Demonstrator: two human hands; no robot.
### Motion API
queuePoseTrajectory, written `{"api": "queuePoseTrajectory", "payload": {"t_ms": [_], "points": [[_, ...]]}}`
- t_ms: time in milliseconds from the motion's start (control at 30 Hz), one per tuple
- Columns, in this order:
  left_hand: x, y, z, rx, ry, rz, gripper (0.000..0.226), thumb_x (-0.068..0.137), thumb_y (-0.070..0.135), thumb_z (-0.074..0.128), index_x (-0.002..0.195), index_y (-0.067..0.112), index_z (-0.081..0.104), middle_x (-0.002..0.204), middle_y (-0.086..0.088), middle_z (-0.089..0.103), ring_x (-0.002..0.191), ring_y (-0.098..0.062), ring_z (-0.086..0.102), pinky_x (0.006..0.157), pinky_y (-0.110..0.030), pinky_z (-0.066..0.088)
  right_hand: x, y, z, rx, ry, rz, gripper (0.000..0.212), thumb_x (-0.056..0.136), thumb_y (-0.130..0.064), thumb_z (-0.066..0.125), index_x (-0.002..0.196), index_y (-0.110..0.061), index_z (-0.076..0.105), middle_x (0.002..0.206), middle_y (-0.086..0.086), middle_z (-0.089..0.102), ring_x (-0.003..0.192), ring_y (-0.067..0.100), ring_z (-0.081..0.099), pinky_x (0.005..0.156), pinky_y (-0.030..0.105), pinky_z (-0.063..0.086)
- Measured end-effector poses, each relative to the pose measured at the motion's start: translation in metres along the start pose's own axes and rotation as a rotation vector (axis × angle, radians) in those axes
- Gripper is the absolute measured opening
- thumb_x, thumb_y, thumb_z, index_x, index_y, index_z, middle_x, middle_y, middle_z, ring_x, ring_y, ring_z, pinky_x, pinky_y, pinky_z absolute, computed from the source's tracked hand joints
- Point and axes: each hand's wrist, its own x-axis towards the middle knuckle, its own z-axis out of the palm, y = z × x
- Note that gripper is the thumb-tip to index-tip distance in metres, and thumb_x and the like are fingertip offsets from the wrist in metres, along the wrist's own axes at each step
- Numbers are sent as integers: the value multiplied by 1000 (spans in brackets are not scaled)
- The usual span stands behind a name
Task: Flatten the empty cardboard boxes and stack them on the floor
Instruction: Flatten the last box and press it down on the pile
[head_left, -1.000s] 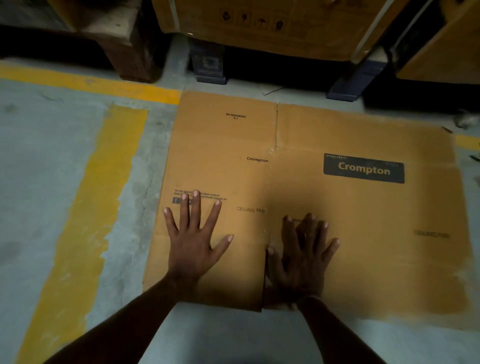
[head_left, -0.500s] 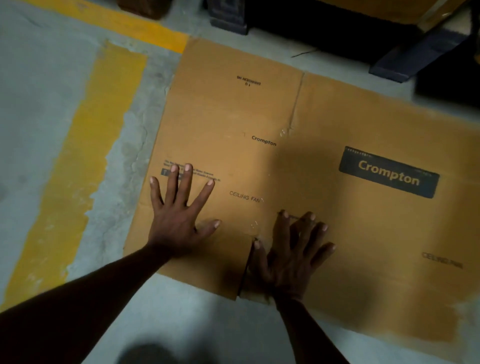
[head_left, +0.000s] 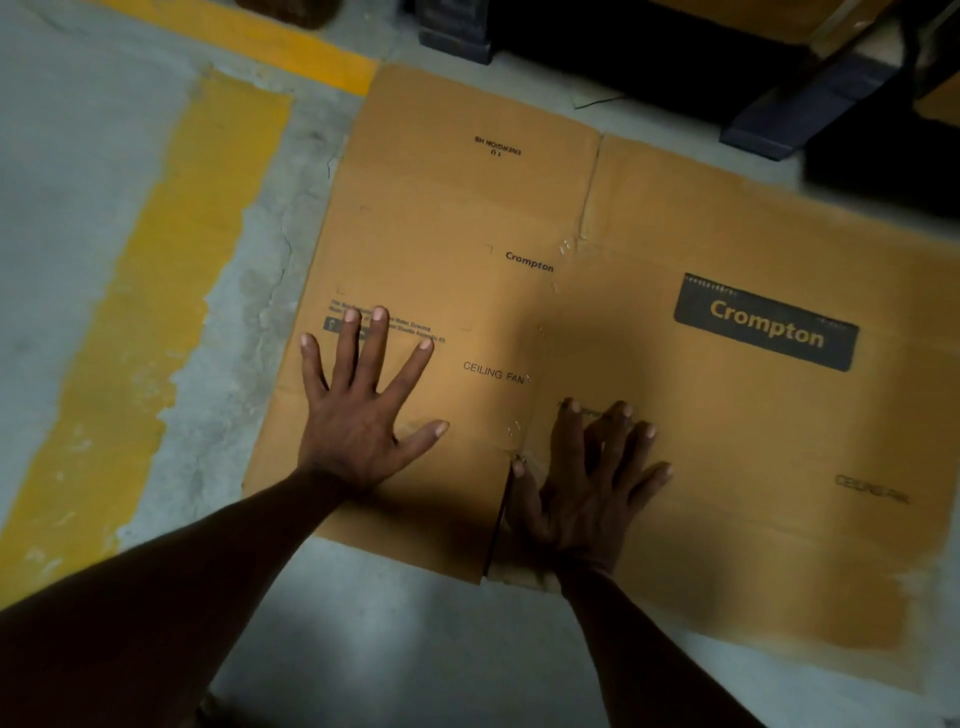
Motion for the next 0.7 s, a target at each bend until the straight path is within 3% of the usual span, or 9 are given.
{"api": "queuePoseTrajectory", "payload": {"t_ms": [267, 367, 433, 533, 700], "points": [[-4, -2, -5, -57, -46, 1, 100, 90, 84, 41, 166, 28, 9, 171, -20, -9, 158, -41, -9, 115, -78, 2, -4, 0, 5, 6, 0, 6, 89, 90, -76, 41, 165, -33, 20, 173, 16, -3, 157, 45, -10, 115, 77, 3], [-3, -9, -17, -265, -41, -153, 116, 83, 84, 55, 166, 27, -2, 171, -17, -16, 157, -36, -16, 121, -70, -5, -5, 0, 6, 15, -3, 12, 87, 91, -74, 41, 165, -35, 17, 173, 16, -2, 157, 44, -10, 115, 77, 2], [2, -18, -27, -407, -5, -412, 126, 73, 85, 65, 165, 25, 4, 171, -18, -1, 158, -40, -3, 122, -66, 3, -6, 0, 5, 9, 2, 7, 87, 92, -74, 40, 165, -35, 15, 173, 15, -2, 157, 44, -10, 116, 77, 2], [11, -36, -43, -520, -63, -790, 129, 56, 86, 76, 152, 15, 30, 150, -20, 37, 141, -44, 36, 112, -62, 38, -7, 0, 5, 6, 8, 6, 85, 93, -74, 39, 165, -35, 16, 173, 15, 0, 157, 43, -9, 116, 76, 2], [24, -58, -43, -650, -270, -914, 130, 32, 100, 72, 129, 14, 58, 130, -13, 60, 120, -33, 61, 101, -50, 54, -7, 1, 7, 7, 30, -4, 85, 93, -73, 40, 165, -34, 17, 173, 15, 0, 158, 44, -7, 117, 75, 2]]}}
